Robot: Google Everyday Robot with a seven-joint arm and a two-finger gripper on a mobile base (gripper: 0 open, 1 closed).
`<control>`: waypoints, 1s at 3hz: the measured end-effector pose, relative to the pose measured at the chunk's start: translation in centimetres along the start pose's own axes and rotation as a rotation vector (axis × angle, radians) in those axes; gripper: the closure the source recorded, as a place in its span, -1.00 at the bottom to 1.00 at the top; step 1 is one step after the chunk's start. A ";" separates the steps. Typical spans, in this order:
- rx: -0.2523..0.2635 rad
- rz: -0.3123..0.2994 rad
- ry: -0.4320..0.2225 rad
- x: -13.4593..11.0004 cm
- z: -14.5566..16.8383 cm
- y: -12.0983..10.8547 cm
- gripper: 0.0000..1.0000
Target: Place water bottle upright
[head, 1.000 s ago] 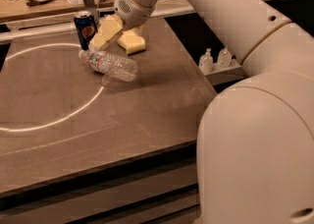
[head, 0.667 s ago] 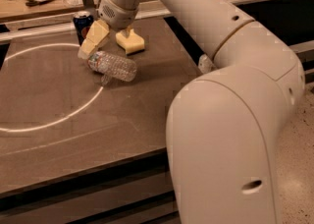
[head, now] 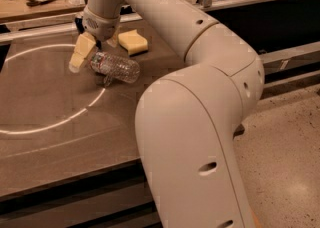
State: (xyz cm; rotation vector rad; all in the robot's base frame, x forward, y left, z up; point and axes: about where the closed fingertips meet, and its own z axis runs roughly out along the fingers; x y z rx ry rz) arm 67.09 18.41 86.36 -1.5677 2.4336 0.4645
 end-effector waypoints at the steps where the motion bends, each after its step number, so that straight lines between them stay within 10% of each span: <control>1: 0.006 -0.013 0.039 0.1 1.2 -0.3 -0.48; 3: 0.029 -0.063 0.004 -1.0 0.1 0.2 0.45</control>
Offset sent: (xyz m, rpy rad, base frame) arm -0.0037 0.0024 0.0035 -0.0634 -0.0464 0.0620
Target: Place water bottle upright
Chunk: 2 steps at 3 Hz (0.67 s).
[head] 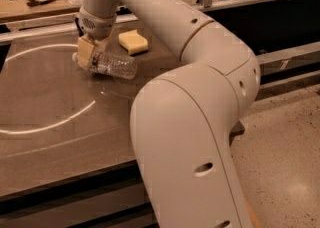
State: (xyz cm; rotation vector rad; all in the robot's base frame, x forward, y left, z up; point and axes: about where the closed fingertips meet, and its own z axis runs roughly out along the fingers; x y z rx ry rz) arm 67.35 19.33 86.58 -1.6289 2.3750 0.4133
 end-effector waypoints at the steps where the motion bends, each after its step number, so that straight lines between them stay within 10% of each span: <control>1: -0.022 -0.033 -0.077 -1.1 -1.4 0.5 0.91; 2: -0.087 -0.085 -0.221 -2.2 -3.5 1.5 1.00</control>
Offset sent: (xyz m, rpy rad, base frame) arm -0.0430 0.0065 0.1074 0.6264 0.0018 0.2281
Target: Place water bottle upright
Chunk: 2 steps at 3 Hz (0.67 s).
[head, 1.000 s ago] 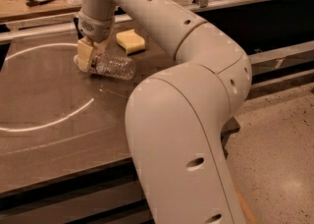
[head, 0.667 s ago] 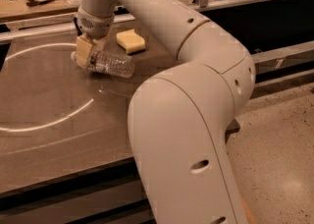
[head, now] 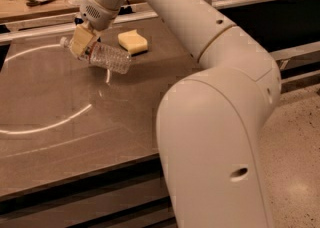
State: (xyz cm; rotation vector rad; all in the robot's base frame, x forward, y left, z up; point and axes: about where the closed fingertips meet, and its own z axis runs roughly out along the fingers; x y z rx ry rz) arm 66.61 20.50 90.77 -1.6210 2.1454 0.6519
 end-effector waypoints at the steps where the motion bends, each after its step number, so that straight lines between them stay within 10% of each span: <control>1: -0.152 -0.104 -0.267 -1.6 -2.7 2.1 1.00; 2: -0.273 -0.213 -0.492 -1.9 -5.6 3.8 1.00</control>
Offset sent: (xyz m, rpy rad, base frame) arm -0.0653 -0.0524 0.1006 0.9009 -0.1576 0.5122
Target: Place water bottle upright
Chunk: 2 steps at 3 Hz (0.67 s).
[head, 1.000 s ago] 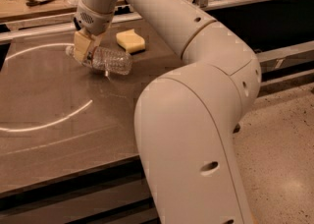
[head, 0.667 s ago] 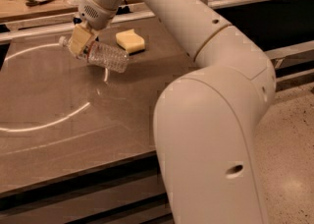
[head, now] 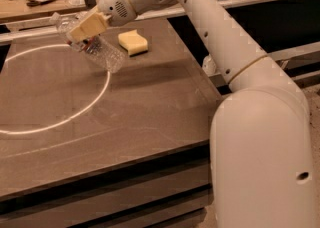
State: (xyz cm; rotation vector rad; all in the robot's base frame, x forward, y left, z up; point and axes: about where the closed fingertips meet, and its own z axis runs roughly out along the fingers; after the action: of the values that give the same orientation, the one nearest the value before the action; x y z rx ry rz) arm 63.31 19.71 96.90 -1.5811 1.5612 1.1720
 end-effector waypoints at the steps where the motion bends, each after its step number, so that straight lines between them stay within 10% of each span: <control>1: -0.077 -0.121 -0.190 -0.4 -2.3 1.7 1.00; 2: -0.080 -0.189 -0.276 0.4 -4.6 2.3 1.00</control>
Offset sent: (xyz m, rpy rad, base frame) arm -0.0197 -0.0890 0.0211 0.4272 -0.1729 0.1106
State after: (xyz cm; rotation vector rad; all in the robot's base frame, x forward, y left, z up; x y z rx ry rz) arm 61.74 15.12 98.80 -1.5064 1.1756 1.2974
